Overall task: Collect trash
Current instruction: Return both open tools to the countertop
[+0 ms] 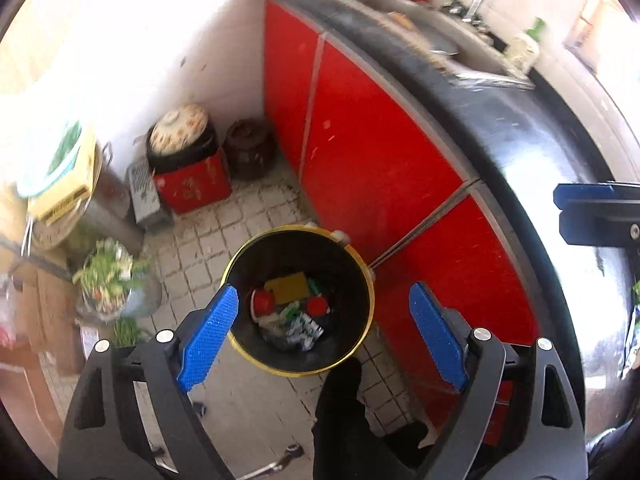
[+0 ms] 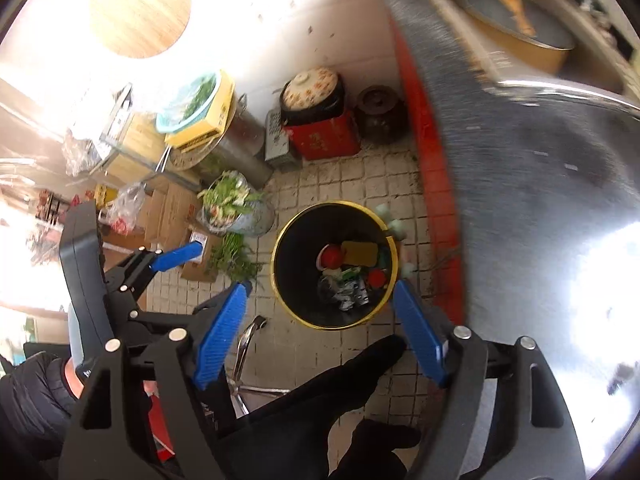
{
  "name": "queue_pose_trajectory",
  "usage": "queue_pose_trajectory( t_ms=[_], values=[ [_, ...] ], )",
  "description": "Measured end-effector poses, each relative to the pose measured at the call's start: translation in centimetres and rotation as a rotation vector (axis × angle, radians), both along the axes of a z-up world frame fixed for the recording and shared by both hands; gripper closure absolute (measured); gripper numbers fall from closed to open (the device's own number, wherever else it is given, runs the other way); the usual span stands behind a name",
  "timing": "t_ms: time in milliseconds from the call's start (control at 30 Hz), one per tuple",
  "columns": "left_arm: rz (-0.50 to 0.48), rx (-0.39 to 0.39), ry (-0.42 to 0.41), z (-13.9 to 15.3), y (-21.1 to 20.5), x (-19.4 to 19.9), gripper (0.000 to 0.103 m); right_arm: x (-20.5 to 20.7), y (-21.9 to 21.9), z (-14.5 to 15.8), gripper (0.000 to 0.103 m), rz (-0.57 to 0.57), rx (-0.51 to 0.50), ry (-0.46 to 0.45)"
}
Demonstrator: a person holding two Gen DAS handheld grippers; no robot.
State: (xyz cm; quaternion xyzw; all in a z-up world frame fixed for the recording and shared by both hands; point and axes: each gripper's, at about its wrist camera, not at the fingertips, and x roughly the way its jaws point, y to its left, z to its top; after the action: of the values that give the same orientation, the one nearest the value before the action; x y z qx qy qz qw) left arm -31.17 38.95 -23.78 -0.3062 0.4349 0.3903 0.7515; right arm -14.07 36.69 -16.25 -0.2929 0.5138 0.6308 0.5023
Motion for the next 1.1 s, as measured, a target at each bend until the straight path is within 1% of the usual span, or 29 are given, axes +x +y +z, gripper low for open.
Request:
queue_pose_trajectory(
  t_ms=[100, 200, 267, 333, 467, 533, 567, 667, 733, 867, 1000, 1100],
  values=[
    [-0.085, 0.037, -0.022, 2.2, -1.0, 3.4, 0.017, 3.9, -3.5, 2.2, 0.023, -0.103, 0.044, -0.025],
    [-0.209, 0.074, -0.052, 4.5, -2.8, 8.0, 0.015, 8.0, -8.0, 4.1, 0.022, -0.225, 0.076, -0.064],
    [-0.324, 0.105, -0.063, 6.0, -4.6, 11.9, 0.015, 11.3, -12.1, 5.3, 0.022, -0.344, 0.094, -0.094],
    [-0.432, 0.119, -0.084, 7.2, -6.7, 15.7, 0.015, 13.9, -15.9, 6.1, 0.022, -0.449, 0.1, -0.127],
    [-0.657, 0.121, -0.136, 9.3, -12.4, 23.6, 0.015, 19.4, -25.9, 7.7, 0.022, -0.712, 0.094, -0.193],
    [-0.754, 0.11, -0.16, 10.1, -15.5, 26.9, 0.014, 21.2, -30.6, 7.8, 0.022, -0.828, 0.087, -0.209],
    [-0.811, 0.103, -0.169, 10.4, -17.6, 28.8, 0.014, 22.2, -33.7, 7.9, 0.021, -0.902, 0.086, -0.213],
    [-0.953, 0.089, -0.181, 11.2, -23.4, 32.9, 0.014, 23.8, -41.1, 7.9, 0.021, -1.07, 0.063, -0.238],
    [-1.035, 0.086, -0.183, 11.3, -27.1, 34.8, 0.014, 24.5, -45.9, 7.8, 0.021, -1.178, 0.045, -0.247],
    [-1.166, 0.101, -0.155, 11.1, -33.9, 37.9, 0.014, 25.1, -53.4, 6.9, 0.021, -1.33, 0.02, -0.234],
    [-1.235, 0.107, -0.123, 10.2, -38.5, 39.2, 0.014, 24.7, -58.8, 6.1, 0.021, -1.422, 0.002, -0.214],
    [-1.254, 0.106, -0.1, 9.5, -40.3, 40.1, 0.014, 25.0, -60.7, 5.2, 0.021, -1.453, -0.008, -0.194]
  ],
)
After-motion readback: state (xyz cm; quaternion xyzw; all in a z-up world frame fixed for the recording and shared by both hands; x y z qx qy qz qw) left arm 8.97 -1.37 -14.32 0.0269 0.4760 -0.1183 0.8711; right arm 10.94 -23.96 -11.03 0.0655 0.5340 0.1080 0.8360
